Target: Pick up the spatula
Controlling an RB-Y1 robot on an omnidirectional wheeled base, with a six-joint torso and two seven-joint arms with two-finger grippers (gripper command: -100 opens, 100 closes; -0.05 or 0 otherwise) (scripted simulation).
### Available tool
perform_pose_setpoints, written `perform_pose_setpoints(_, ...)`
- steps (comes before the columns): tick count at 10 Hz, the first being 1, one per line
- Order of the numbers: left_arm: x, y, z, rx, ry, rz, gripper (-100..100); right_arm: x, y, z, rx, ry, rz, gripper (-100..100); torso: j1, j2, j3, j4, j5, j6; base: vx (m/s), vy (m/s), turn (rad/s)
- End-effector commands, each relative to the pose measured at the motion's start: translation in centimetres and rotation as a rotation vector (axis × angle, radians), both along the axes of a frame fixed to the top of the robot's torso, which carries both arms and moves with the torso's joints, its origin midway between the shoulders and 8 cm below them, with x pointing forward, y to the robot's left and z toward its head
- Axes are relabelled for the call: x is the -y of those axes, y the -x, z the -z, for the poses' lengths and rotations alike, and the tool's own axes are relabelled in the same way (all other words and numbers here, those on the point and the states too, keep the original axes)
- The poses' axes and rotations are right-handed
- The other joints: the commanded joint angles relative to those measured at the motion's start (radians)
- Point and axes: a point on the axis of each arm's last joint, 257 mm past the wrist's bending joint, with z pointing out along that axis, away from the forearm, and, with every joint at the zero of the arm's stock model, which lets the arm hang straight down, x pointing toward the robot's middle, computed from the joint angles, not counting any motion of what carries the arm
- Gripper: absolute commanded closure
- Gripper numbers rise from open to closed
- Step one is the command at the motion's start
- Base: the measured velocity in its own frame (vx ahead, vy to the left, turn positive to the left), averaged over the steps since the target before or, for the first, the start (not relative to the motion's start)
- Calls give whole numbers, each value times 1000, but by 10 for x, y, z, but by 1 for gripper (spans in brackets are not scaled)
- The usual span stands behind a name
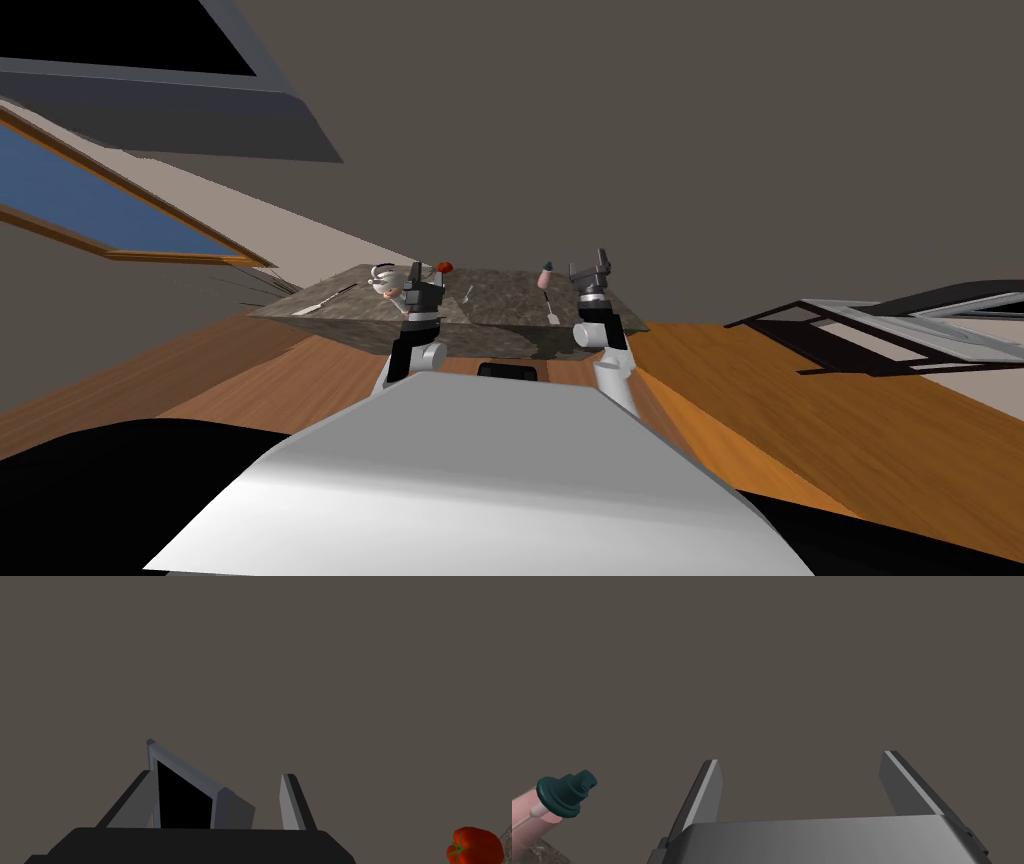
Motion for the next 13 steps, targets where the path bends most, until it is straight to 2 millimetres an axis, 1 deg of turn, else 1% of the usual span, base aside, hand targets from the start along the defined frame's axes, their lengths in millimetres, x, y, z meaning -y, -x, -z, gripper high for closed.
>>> perform_pose_setpoints(1, 0, 0, 0, 0, 0, 0, 0, -3, -7, 3, -26, -12, -14, -100, 0, 0, 0, 0, 0, 0, 0, 0, 0)
perform_pose_setpoints(2, 0, 0, 0, 0, 0, 0, 0, -6, -22, 7, -61, -54, -54, -100, 0, 0, 0, 0, 0, 0, 6, 9, 43)
perform_pose_setpoints(3, 0, 0, 0, 0, 0, 0, 0, -7, -26, 9, -80, -58, -60, -100, 0, 0, 0, 0, 0, 0, 8, 10, 27)
perform_pose_setpoints(4, 0, 0, 0, 0, 0, 0, 0, -11, -40, 9, -106, -92, -95, -100, 0, 0, 0, 0, 0, 0, 11, 14, 38)
perform_pose_setpoints(6, 0, 0, 0, 0, 0, 0, 0, -12, -44, 16, -139, -105, -104, -100, 0, 0, 0, 0, 0, 0, 6, 9, 8)
perform_pose_setpoints(7, 0, 0, 0, 0, 0, 0, 0, -15, -58, 18, -175, -146, -140, -100, 0, 0, 0, 0, 0, 0, 4, 12, 30)
perform_pose_setpoints(8, 0, 0, 0, 0, 0, 0, 0, -16, -61, 24, -203, -154, -144, -100, 0, 0, 0, 0, 0, 0, 5, 13, 24)
perform_pose_setpoints(9, 0, 0, 0, 0, 0, 0, 0, -19, -75, 26, -238, -186, -172, -100, 0, 0, 0, 0, 0, 0, 11, 18, 43)
perform_pose_setpoints(10, 0, 0, 0, 0, 0, 0, 0, -20, -78, 32, -267, -204, -180, -100, 0, 0, 0, 0, 0, 0, 11, 13, 15)
perform_pose_setpoints(11, 0, 0, 0, 0, 0, 0, 0, -20, -78, 33, -271, -204, -179, -100, 0, 0, 0, 0, 0, 0, 5, 6, -6)
perform_pose_setpoints(12, 0, 0, 0, 0, 0, 0, 0, -23, -92, 37, -312, -248, -209, -100, 0, 0, 0, 0, 0, 0, 8, 14, 34)
perform_pose_setpoints(13, 0, 0, 0, 0, 0, 0, 0, -24, -94, 43, -340, -256, -210, -100, 0, 0, 0, 0, 0, 0, 7, 15, 20)
